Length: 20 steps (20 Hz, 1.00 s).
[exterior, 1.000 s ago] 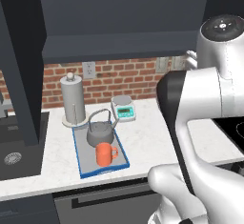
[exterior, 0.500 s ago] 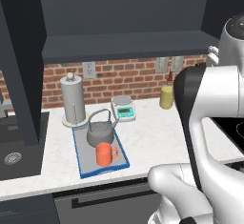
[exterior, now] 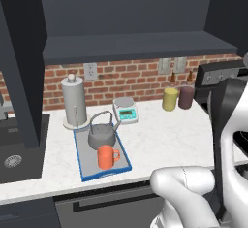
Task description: Pick the kettle from the counter and place it on the tray. Then pick the mug from the cabinet and place it on the tray. Then close the cabinet doors.
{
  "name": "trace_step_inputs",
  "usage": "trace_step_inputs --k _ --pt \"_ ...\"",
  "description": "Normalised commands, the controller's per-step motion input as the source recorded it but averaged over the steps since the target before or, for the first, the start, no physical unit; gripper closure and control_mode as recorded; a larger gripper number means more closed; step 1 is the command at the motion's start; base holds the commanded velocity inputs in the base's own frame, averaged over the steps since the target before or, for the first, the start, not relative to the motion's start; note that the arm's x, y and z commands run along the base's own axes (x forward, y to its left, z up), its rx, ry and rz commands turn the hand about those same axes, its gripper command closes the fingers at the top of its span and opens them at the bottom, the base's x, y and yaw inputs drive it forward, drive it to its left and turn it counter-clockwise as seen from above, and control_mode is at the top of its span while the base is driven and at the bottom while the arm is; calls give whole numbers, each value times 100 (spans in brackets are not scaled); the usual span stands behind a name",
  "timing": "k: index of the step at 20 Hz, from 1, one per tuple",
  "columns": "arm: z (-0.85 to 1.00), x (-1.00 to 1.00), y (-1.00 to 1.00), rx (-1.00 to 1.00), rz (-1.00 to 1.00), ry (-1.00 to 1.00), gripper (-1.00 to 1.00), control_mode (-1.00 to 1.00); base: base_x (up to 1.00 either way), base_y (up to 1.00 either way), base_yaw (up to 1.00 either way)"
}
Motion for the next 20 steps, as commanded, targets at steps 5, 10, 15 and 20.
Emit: trace_step_inputs --k 5,10,15,20 --pt "1 -9 -67 0 -7 -9 -100 -100 0 0 0" --pt "0 0 -66 0 -11 0 -100 -100 0 0 0" --pt "2 -18 -48 0 -10 -6 -100 -100 0 0 0" --pt "2 -41 -41 0 -6 -5 -100 -100 0 0 0"
